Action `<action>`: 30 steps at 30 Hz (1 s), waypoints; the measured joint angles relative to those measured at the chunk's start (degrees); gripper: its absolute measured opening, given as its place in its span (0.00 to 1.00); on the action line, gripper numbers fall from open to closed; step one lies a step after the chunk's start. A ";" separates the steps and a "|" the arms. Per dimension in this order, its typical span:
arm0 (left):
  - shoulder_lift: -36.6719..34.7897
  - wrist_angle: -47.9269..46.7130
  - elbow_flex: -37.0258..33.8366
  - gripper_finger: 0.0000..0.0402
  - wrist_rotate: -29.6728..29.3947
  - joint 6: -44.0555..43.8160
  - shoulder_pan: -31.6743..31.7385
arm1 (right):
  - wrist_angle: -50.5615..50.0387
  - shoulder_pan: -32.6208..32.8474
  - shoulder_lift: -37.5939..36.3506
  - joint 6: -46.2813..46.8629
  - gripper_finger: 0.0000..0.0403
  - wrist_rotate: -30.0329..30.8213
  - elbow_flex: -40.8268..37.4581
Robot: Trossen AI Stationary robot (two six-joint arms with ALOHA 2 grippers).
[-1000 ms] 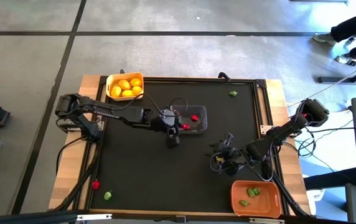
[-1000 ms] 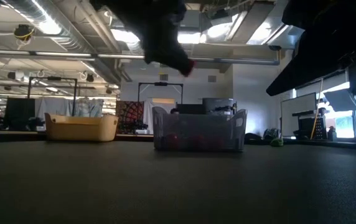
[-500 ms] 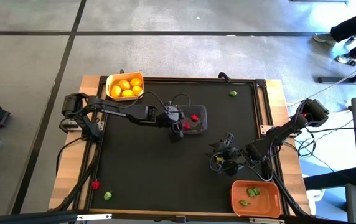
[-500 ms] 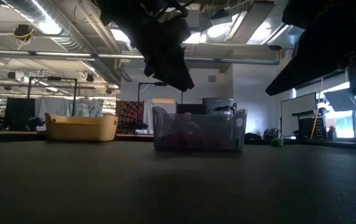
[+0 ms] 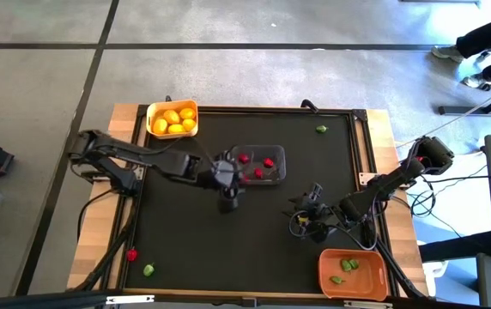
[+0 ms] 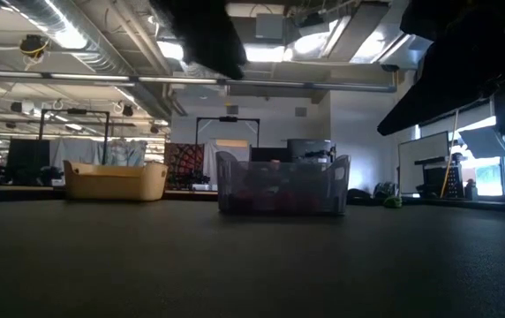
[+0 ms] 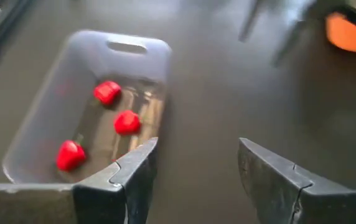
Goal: Sort produce into baskets
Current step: Put the green bell pepper into the orange bin
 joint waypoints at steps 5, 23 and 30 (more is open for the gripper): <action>-3.54 -7.30 0.02 0.52 0.02 -6.10 -6.07 | 0.03 0.00 0.00 -0.23 0.38 0.02 0.00; -4.76 -24.64 0.02 0.52 3.66 -36.41 -27.03 | 0.00 0.00 0.00 -0.31 0.38 0.00 0.00; -4.55 -30.46 0.02 0.52 4.92 -48.24 -33.30 | -0.03 0.00 0.00 -0.41 0.38 -0.18 0.00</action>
